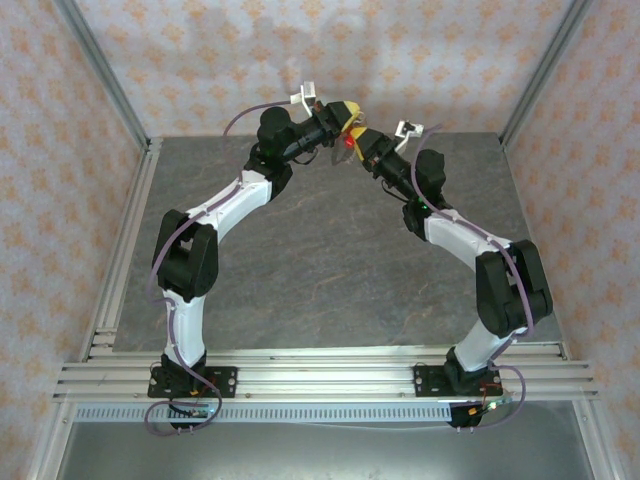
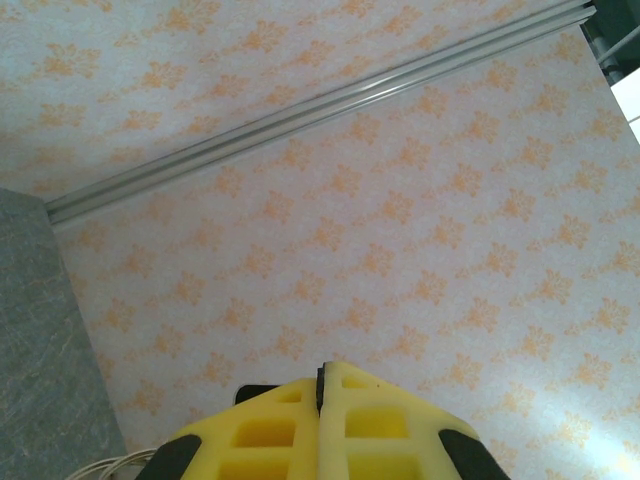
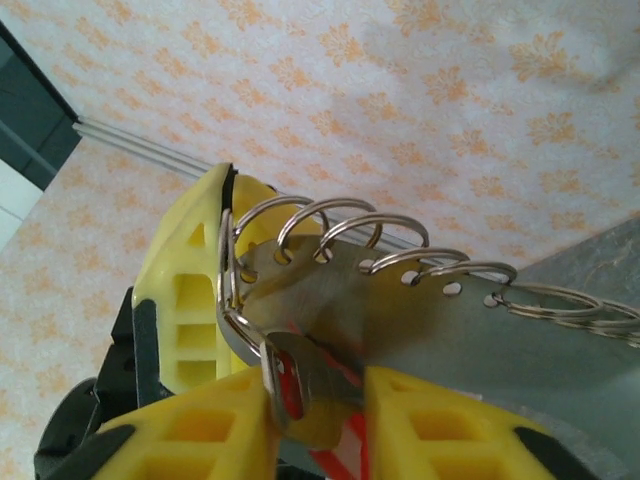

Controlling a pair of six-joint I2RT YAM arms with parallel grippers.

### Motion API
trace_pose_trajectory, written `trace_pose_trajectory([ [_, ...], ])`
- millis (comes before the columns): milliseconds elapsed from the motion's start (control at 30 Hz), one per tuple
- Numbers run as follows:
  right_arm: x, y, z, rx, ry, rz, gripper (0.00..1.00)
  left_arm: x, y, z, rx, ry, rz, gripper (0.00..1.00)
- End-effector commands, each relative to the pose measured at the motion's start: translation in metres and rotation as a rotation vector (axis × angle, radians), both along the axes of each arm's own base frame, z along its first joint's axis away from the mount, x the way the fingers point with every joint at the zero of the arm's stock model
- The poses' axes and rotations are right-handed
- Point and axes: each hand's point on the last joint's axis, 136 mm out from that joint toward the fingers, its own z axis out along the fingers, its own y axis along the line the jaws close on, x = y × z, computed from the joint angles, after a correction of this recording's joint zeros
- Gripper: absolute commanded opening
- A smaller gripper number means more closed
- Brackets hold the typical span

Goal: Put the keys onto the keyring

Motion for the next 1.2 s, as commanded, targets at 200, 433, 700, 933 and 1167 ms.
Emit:
trace_pose_trajectory([
  [200,-0.011,0.004,0.021,0.03,-0.072,0.036,0.02,-0.014,-0.001,0.038,-0.048,-0.106,-0.026,0.0],
  [433,-0.011,0.015,0.03,0.038,-0.092,0.062,0.0,-0.015,-0.003,0.037,-0.048,-0.107,-0.028,0.0],
  [700,-0.011,0.016,0.035,0.028,-0.101,0.059,0.0,-0.014,-0.003,0.035,-0.046,-0.103,-0.028,0.0],
  [933,-0.011,0.015,0.035,0.014,-0.104,0.048,0.0,-0.015,-0.003,0.035,-0.046,-0.104,-0.03,0.0],
  [1167,-0.012,0.013,0.038,0.001,-0.112,0.037,0.0,-0.015,-0.003,0.03,-0.035,-0.095,-0.029,0.0],
])
